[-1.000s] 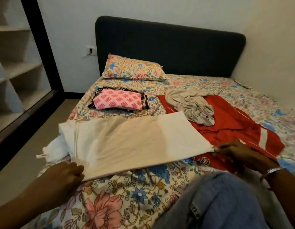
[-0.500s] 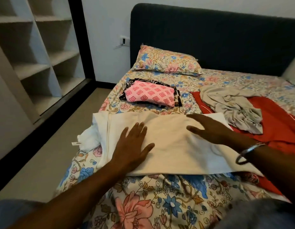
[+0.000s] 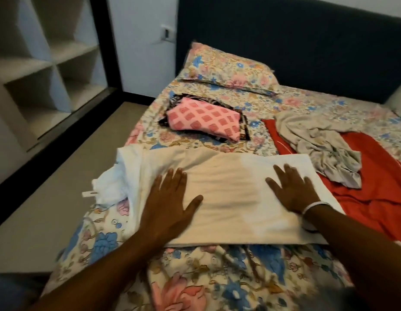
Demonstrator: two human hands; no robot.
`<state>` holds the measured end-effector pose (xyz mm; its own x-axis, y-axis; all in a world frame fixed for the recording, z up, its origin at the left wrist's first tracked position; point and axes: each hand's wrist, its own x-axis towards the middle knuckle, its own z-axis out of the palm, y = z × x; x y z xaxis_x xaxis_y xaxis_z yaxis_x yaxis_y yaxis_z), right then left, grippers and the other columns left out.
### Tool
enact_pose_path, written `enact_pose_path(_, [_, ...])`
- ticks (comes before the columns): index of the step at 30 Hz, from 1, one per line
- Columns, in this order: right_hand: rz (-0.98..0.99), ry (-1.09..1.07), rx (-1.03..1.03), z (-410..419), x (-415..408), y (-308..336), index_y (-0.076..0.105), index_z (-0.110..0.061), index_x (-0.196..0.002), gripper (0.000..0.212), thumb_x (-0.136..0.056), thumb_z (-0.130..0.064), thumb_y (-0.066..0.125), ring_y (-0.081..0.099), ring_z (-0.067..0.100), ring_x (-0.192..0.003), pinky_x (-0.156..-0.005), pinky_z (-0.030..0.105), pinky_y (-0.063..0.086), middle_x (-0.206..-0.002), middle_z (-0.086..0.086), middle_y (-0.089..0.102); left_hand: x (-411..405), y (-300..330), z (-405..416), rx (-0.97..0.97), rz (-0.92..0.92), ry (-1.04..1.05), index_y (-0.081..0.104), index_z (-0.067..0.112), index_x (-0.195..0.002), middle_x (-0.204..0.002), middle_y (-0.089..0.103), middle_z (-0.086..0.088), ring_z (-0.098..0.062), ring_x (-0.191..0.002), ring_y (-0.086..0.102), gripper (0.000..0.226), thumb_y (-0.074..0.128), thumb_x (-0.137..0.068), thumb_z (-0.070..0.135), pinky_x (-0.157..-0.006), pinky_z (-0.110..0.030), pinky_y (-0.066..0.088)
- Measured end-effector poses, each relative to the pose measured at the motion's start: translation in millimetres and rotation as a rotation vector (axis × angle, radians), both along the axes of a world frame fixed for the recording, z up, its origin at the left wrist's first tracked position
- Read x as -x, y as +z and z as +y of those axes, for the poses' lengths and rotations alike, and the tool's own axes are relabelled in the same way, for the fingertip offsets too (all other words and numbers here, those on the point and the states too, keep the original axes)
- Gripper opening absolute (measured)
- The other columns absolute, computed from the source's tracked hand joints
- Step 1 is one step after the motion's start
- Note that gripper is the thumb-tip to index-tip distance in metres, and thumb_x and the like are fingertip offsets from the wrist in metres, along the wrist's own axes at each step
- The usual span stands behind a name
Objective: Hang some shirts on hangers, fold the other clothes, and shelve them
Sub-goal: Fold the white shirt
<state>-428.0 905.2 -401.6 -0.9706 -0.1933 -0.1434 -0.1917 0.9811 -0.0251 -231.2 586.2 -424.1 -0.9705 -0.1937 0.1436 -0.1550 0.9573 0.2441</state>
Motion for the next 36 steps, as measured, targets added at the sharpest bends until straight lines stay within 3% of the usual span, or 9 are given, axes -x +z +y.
enact_pose_path(4, [-0.027, -0.142, 0.066, -10, -10, 1, 0.008, -0.038, -0.159, 0.070, -0.097, -0.069, 0.023, -0.002, 0.022, -0.155, -0.121, 0.058, 0.000, -0.169, 0.001, -0.003, -2, 8, 3, -0.145, 0.078, -0.085, 0.037, 0.017, -0.155, -0.166, 0.026, -0.002, -0.017, -0.154, 0.017, 0.075, 0.019, -0.101, 0.065, -0.126, -0.043, 0.013])
enact_pose_path(8, [0.263, 0.111, 0.139, -45, -44, 18, 0.054, -0.019, -0.136, 0.048, -0.095, -0.044, 0.055, 0.040, 0.037, -0.137, -0.108, 0.060, 0.032, -0.151, 0.017, 0.041, -21, 50, -19, -0.359, 0.481, -0.149, 0.066, 0.020, -0.117, -0.120, 0.064, 0.003, -0.017, -0.112, 0.059, 0.032, 0.052, -0.090, 0.011, -0.087, -0.037, 0.054])
enact_pose_path(11, [0.161, 0.281, 0.356, -103, -85, 51, 0.067, -0.026, -0.119, 0.034, -0.089, -0.043, 0.069, 0.061, 0.026, -0.110, -0.090, 0.041, 0.049, -0.129, 0.005, 0.063, -24, 80, -56, -0.385, 0.488, -0.027, 0.060, 0.022, -0.114, -0.117, 0.056, 0.003, -0.018, -0.112, 0.052, 0.057, 0.050, -0.065, -0.007, -0.093, -0.040, 0.048])
enact_pose_path(14, [0.030, 0.413, 0.505, -166, -134, 68, 0.072, -0.029, -0.110, 0.027, -0.090, -0.047, 0.068, 0.066, 0.005, -0.086, -0.079, 0.033, 0.055, -0.109, -0.009, 0.072, -25, 88, -93, -0.347, 0.168, 0.204, 0.043, 0.027, -0.140, -0.147, 0.035, 0.001, -0.021, -0.141, 0.030, 0.075, 0.065, -0.074, -0.001, -0.116, -0.045, 0.025])
enact_pose_path(19, [-0.115, 0.502, 0.401, -222, -188, 53, 0.056, -0.037, -0.129, 0.063, -0.078, -0.073, 0.066, 0.061, 0.003, -0.092, -0.082, 0.032, 0.055, -0.114, -0.016, 0.063, -36, 72, -146, -0.610, -0.342, 0.304, 0.004, 0.016, -0.161, -0.162, 0.026, -0.016, -0.036, -0.135, 0.046, 0.115, 0.084, -0.080, 0.023, -0.097, -0.043, 0.053])
enact_pose_path(25, [0.028, 0.597, 0.253, -227, -215, 30, 0.041, -0.032, -0.135, 0.101, -0.061, -0.101, 0.042, 0.045, 0.011, -0.103, -0.081, 0.031, 0.049, -0.120, -0.009, 0.046, -27, 52, -157, -0.855, 0.022, 0.316, 0.049, 0.008, -0.145, -0.135, 0.059, -0.013, -0.024, -0.102, 0.063, 0.072, 0.083, -0.083, 0.021, -0.079, -0.037, 0.058])
enact_pose_path(28, [0.066, 0.620, 0.219, -226, -221, 25, 0.039, -0.030, -0.135, 0.098, -0.065, -0.097, 0.041, 0.042, 0.014, -0.104, -0.083, 0.035, 0.048, -0.120, -0.007, 0.042, -24, 57, -159, -0.814, 0.267, 0.198, 0.071, 0.018, -0.113, -0.108, 0.072, -0.008, -0.016, -0.079, 0.071, 0.033, 0.075, -0.085, 0.001, -0.068, -0.040, 0.061])
enact_pose_path(32, [0.081, 0.629, 0.227, -226, -224, 26, 0.039, -0.027, -0.136, 0.074, -0.081, -0.077, 0.044, 0.042, 0.017, -0.107, -0.084, 0.035, 0.047, -0.123, -0.004, 0.042, -24, 57, -189, -0.604, 0.546, 0.308, 0.073, 0.023, -0.097, -0.092, 0.070, 0.008, -0.006, -0.082, 0.066, 0.031, 0.069, -0.085, -0.006, -0.074, -0.030, 0.058])
enact_pose_path(36, [0.039, 0.633, 0.239, -225, -218, 31, 0.042, -0.028, -0.134, 0.068, -0.081, -0.070, 0.052, 0.046, 0.017, -0.107, -0.083, 0.034, 0.048, -0.123, -0.004, 0.044, -29, 39, -208, -0.320, 0.116, 0.399, 0.061, 0.031, -0.125, -0.127, 0.061, -0.003, -0.026, -0.115, 0.060, 0.061, 0.067, -0.080, -0.010, -0.091, -0.046, 0.055])
